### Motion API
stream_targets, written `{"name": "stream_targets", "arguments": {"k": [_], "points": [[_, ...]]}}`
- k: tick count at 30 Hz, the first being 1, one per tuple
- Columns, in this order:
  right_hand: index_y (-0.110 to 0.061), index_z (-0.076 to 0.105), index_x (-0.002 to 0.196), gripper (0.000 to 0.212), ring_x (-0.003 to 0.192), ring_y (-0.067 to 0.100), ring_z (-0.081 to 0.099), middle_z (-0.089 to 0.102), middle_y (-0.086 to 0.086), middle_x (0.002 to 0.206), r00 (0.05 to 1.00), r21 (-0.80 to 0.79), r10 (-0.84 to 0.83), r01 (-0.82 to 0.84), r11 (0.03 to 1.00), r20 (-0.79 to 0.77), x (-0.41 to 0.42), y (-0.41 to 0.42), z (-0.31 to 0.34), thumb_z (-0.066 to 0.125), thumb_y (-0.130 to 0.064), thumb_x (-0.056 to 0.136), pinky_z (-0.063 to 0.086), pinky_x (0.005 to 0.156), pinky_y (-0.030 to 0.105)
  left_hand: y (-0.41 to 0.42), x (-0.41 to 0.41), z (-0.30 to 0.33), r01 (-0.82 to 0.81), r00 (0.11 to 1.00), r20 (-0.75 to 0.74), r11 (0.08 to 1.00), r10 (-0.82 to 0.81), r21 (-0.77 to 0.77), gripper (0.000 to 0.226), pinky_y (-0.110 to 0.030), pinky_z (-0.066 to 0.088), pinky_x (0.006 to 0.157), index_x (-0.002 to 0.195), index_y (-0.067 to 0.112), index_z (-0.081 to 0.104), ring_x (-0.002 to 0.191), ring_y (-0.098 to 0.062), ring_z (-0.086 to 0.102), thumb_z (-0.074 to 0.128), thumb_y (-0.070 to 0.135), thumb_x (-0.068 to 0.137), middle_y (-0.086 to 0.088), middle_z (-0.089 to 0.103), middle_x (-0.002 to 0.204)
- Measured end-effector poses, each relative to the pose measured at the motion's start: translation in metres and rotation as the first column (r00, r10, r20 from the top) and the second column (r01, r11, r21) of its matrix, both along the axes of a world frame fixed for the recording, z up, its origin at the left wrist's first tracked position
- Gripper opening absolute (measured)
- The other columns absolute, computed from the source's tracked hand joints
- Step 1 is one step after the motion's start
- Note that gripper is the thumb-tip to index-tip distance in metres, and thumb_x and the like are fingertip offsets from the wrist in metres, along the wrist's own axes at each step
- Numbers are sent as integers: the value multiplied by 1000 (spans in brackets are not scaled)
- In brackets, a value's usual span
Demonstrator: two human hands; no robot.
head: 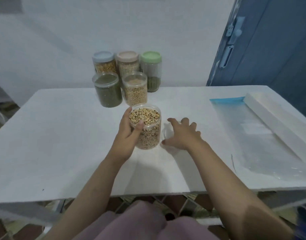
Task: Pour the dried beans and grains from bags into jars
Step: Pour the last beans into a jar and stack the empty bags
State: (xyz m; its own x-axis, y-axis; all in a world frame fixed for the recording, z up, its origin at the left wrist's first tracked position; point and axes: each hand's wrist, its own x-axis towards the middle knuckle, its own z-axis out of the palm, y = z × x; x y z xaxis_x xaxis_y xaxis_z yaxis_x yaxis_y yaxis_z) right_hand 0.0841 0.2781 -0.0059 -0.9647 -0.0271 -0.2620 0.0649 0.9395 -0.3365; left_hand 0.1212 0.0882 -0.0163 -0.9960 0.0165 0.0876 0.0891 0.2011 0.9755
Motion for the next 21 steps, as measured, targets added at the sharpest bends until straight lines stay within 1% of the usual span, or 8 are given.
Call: {"name": "stream_targets", "arguments": {"k": [4, 7, 9, 11, 14, 16, 18, 21], "points": [[-43, 27, 146, 84, 134, 29, 26, 22, 4, 146, 902, -361, -177, 25, 932, -395, 33, -8, 13, 73, -52, 77, 35, 107, 48, -22, -10, 1, 177, 981, 68, 983, -180, 51, 93, -4, 44, 84, 153, 39, 4, 126, 9, 42, 64, 39, 82, 21, 32, 144], [-42, 33, 135, 73, 130, 12, 35, 29, -6, 138, 749, -533, -269, -131, 836, -606, 41, -10, 25, 72, -58, 75, 37, 110, 48, -31, -18, -1, 256, 964, 65, 965, -259, 57, 89, -8, 47, 87, 145, 44, 19, 127, 8, 45, 74, 27, 78, 20, 42, 142], [-42, 30, 130, 72, 128, 7, 38, 33, -10, 134, 671, -598, -318, -235, 766, -671, 43, -12, 31, 72, -59, 75, 39, 109, 40, -33, -23, -5, 250, 965, 65, 965, -255, 78, 89, -14, 49, 92, 148, 38, 26, 129, 3, 47, 77, 23, 76, 15, 47, 141], [-40, 31, 126, 72, 131, 6, 38, 38, -11, 135, 671, -689, -364, -309, 655, -646, 43, -17, 31, 76, -56, 72, 38, 109, 34, -35, -24, -7, 252, 964, 64, 964, -258, 83, 92, -16, 50, 93, 150, 35, 25, 130, -1, 47, 78, 22, 76, 12, 48, 142], [-45, 34, 116, 68, 136, 12, 42, 43, -6, 141, 765, -787, -321, -365, 498, -558, 33, -26, 19, 82, -51, 69, 38, 112, 44, -37, -24, -5, 282, 955, 62, 954, -290, 103, 82, -13, 50, 89, 151, 35, 25, 127, 5, 48, 72, 23, 85, 14, 46, 144], [-43, 36, 109, 65, 138, 10, 42, 43, -6, 145, 835, -800, -229, -346, 490, -501, 24, -32, 8, 83, -53, 66, 37, 113, 44, -38, -24, -3, 278, 956, 59, 951, -288, 137, 66, -18, 49, 97, 152, 33, 26, 127, 6, 48, 60, 37, 95, 16, 46, 146], [-35, 37, 107, 65, 137, 6, 42, 43, -10, 146, 881, -789, -155, -307, 533, -447, 17, -34, -2, 83, -54, 65, 39, 113, 43, -37, -24, -2, 259, 960, 70, 954, -272, 154, 68, -28, 41, 110, 152, 38, 27, 134, 2, 42, 47, 62, 92, 19, 43, 149], [-36, 42, 119, 68, 131, -4, 42, 44, -23, 139, 905, -760, -90, -290, 581, -415, 9, -32, -7, 82, -54, 67, 44, 109, 38, -35, -23, -2, 265, 958, 71, 952, -278, 152, 69, -33, 34, 113, 150, 44, 27, 139, 0, 36, 34, 74, 89, 22, 40, 150]]}}
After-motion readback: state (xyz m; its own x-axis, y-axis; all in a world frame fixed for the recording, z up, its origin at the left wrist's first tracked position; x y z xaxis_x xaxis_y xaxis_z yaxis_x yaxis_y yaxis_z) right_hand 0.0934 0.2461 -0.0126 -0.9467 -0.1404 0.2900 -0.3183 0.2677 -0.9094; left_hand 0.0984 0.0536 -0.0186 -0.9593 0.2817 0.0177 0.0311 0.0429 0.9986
